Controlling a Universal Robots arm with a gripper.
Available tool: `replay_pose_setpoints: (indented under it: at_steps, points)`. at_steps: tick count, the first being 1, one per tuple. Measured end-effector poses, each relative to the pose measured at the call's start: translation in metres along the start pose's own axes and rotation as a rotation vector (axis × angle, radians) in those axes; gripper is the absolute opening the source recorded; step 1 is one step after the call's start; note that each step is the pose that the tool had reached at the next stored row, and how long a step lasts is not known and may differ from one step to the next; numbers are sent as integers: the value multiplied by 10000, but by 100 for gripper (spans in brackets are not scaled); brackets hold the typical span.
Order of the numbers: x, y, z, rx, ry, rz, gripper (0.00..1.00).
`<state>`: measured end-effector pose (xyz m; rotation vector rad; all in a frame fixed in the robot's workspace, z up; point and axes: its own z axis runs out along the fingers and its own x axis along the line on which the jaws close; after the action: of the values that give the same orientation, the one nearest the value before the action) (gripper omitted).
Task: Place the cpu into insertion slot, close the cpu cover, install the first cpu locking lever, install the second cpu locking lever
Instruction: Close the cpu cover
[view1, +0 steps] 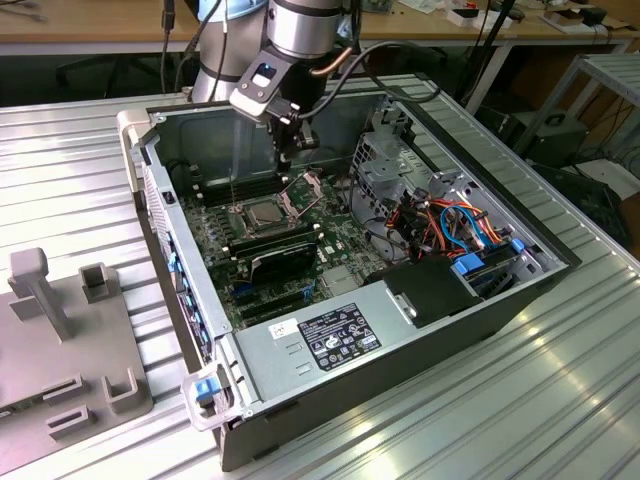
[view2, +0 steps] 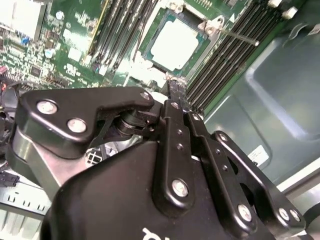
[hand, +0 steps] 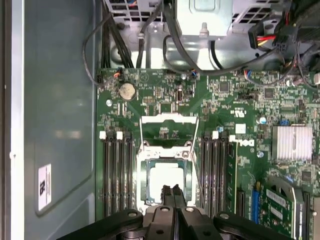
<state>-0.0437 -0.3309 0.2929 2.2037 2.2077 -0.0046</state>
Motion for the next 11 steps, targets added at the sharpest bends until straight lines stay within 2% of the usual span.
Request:
replay_pose_setpoints:
  at_steps: [3, 7, 9, 11]
  points:
    - [0, 99, 4, 0, 0, 1, 11]
    - [0, 195, 8, 0, 0, 1, 11]
    - [0, 270, 11, 0, 1, 2, 11]
    - [-1, 306, 12, 1, -1, 0, 11]
